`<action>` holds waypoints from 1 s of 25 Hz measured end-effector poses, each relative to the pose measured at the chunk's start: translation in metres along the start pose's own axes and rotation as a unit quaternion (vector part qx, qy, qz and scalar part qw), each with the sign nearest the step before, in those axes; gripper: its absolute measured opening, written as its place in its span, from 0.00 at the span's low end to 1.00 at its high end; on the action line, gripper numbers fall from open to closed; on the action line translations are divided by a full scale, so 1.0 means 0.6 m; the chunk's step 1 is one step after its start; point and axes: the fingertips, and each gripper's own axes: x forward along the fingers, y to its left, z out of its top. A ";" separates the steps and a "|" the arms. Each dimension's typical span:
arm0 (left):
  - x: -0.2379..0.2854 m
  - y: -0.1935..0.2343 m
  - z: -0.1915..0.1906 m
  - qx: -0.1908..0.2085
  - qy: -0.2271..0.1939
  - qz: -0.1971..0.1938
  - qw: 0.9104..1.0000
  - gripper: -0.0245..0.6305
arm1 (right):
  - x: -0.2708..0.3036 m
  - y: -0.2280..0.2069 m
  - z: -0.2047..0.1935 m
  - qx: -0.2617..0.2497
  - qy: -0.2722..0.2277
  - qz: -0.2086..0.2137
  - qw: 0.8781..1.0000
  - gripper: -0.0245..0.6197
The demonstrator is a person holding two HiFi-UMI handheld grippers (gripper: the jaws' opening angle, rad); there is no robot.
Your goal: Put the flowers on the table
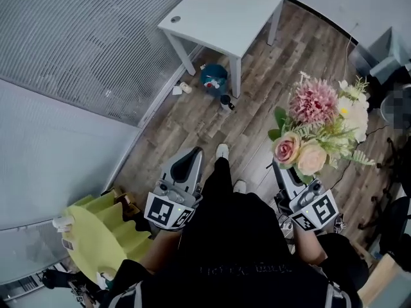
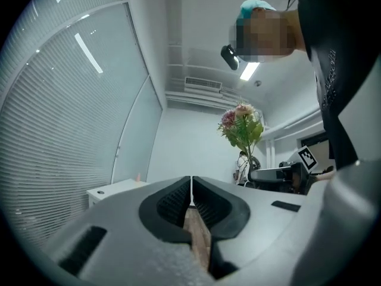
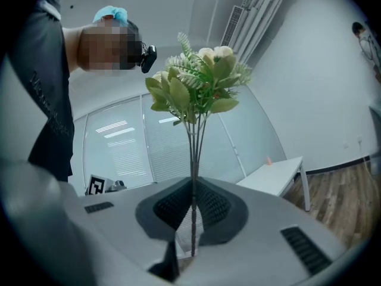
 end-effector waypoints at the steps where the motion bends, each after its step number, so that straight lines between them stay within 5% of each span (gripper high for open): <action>1: 0.013 0.010 -0.002 -0.001 0.000 -0.003 1.000 0.07 | 0.015 -0.007 -0.001 0.004 0.002 0.003 1.000 0.10; 14: 0.171 0.192 0.014 -0.013 0.005 -0.035 0.999 0.07 | 0.244 -0.106 0.027 0.030 0.011 -0.001 0.999 0.10; 25: 0.207 0.248 0.023 -0.014 0.000 -0.067 0.998 0.07 | 0.293 -0.122 0.035 0.015 -0.003 -0.030 0.999 0.10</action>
